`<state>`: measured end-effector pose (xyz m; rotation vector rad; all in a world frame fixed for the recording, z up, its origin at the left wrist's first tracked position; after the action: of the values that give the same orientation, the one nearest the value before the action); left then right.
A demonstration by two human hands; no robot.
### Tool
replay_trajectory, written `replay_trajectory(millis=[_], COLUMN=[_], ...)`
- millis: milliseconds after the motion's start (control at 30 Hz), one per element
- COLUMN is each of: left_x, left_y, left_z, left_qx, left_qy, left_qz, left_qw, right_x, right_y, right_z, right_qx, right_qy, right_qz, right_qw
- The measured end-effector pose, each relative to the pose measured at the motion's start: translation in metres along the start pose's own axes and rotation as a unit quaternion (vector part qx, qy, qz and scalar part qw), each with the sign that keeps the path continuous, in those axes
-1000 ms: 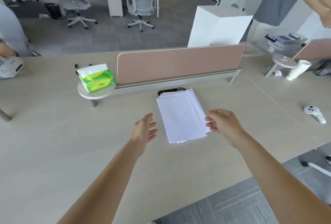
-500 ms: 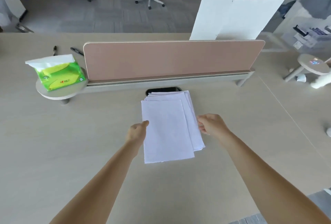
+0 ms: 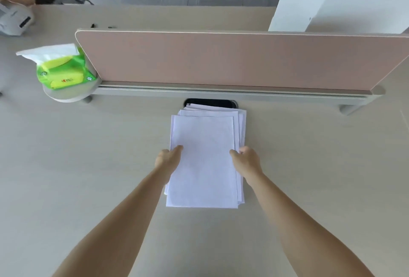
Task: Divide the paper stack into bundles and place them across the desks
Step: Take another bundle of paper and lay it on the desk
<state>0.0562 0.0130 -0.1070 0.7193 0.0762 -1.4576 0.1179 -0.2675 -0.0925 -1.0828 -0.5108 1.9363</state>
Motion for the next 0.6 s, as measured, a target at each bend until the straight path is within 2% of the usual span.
replay_trajectory(millis=[167, 267, 433, 600], left_x=[0.018, 0.017, 0.010, 0.007], left_y=[0.011, 0.015, 0.010, 0.004], left_z=[0.009, 0.013, 0.007, -0.003], left_qx=[0.022, 0.036, 0.024, 0.016], left_qy=[0.030, 0.055, 0.058, 0.058], left_qz=[-0.069, -0.102, -0.077, -0.062], left_qw=[0.997, 0.993, 0.995, 0.996], right_x=[0.012, 0.011, 0.015, 0.015], right_y=[0.002, 0.000, 0.004, 0.006], right_z=[-0.008, -0.008, -0.011, -0.014], right_qx=[-0.008, -0.005, 0.025, 0.011], right_qy=[-0.036, -0.014, -0.023, -0.026], right_qz=[0.041, 0.071, 0.013, 0.014], right_qw=[0.998, 0.997, 0.999, 0.999])
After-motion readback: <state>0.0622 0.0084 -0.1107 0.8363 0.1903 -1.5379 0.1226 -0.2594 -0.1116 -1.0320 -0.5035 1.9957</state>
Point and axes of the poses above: each hand's wrist, its own z-axis away from the middle knuckle, its own x-axis out of the palm, y = z × x, the point moved 10 cm from there along -z, towards the middle knuckle, and after that the axes turned 7 degrees about -x, right-handed, at the moved point
